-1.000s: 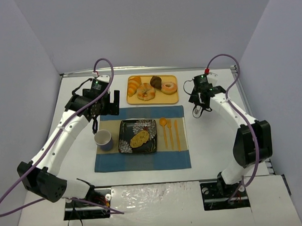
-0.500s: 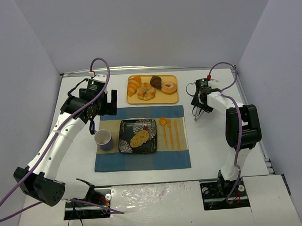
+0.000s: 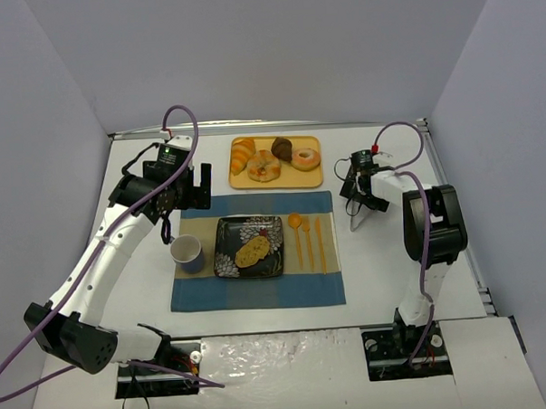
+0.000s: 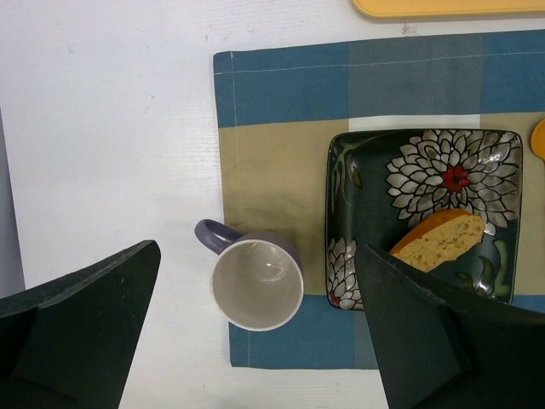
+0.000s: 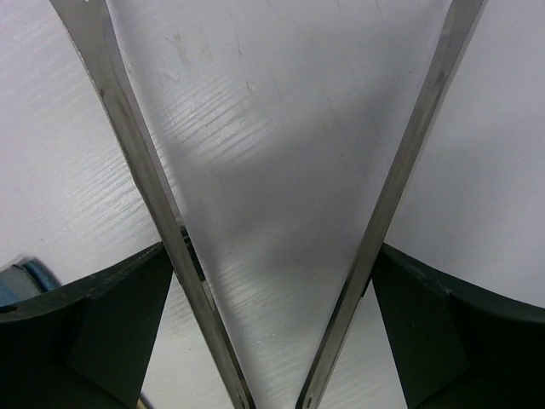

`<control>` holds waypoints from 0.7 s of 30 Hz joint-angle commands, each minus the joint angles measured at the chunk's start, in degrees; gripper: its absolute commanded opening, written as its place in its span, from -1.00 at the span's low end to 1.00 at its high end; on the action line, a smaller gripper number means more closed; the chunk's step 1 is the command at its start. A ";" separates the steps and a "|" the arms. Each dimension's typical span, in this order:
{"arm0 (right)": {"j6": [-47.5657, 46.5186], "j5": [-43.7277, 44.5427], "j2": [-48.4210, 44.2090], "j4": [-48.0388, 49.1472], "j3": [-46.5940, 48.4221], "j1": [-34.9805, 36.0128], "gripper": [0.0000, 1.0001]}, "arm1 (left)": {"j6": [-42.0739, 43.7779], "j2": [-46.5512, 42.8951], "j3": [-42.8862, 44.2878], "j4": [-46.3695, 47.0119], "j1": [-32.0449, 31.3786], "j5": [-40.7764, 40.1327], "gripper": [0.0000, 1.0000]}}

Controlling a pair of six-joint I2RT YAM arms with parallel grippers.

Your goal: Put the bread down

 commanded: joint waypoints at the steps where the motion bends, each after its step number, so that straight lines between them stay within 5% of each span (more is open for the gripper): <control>1: -0.12 2.88 -2.83 -0.08 -0.14 0.09 0.98 | 0.32 -1.68 2.83 0.17 0.38 -1.17 0.94; 12: -0.35 1.70 -17.69 -7.17 3.71 1.06 1.00 | -0.14 -1.46 3.10 0.26 0.34 -1.44 0.94; 21: -1.07 -2.21 -31.94 -9.88 3.57 12.52 1.00 | -1.19 -2.64 0.39 1.51 0.34 -1.07 0.94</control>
